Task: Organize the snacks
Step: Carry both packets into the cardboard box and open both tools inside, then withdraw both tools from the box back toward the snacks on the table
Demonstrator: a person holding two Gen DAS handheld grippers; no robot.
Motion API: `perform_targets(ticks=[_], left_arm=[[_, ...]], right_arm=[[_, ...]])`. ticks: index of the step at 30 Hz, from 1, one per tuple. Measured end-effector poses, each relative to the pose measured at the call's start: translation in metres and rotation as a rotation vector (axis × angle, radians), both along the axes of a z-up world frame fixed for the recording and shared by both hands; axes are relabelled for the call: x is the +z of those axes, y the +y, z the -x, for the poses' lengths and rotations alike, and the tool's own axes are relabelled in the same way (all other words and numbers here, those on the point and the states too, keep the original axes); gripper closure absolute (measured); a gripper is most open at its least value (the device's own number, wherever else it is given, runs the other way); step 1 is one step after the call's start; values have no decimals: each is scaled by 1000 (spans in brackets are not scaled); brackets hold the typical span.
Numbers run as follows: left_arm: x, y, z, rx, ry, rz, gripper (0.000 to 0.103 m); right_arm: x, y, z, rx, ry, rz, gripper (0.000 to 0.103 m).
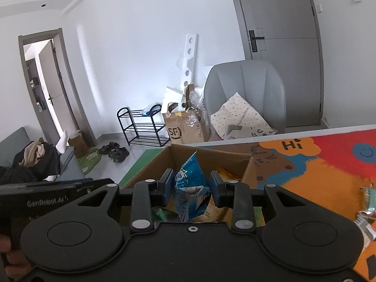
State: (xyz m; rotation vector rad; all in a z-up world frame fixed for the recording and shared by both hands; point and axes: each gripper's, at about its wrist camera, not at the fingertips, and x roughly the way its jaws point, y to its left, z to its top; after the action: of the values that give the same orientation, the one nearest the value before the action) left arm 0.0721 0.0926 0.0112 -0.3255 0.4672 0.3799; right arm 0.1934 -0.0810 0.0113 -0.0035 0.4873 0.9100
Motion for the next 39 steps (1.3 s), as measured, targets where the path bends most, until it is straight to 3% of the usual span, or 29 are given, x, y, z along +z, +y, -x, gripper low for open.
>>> perform_targets(ticks=[8, 10, 12, 15, 19, 24, 35, 39], left_arm=[[-4, 16, 6, 35, 5, 23, 45], [-4, 17, 7, 42, 4, 23, 38], [-3, 15, 7, 45, 2, 14, 28], [-2, 10, 5, 37, -4, -4, 17], [-3, -2, 1, 20, -1, -25, 14], [-1, -19, -5, -5, -10, -47, 7], [5, -52, -21, -80, 0, -44, 6], [9, -71, -26, -118, -5, -45, 6]], right_arm=[[8, 24, 3, 58, -16, -20, 70], [11, 24, 2, 62, -16, -34, 49], [12, 21, -2, 34, -4, -27, 34], [9, 9, -5, 5, 12, -27, 26], [6, -10, -3, -54, 14, -11, 11], [2, -35, -4, -115, 29, 9, 9], [-12, -98, -1, -271, 46, 31, 2], [-12, -127, 0, -301, 97, -2, 2]])
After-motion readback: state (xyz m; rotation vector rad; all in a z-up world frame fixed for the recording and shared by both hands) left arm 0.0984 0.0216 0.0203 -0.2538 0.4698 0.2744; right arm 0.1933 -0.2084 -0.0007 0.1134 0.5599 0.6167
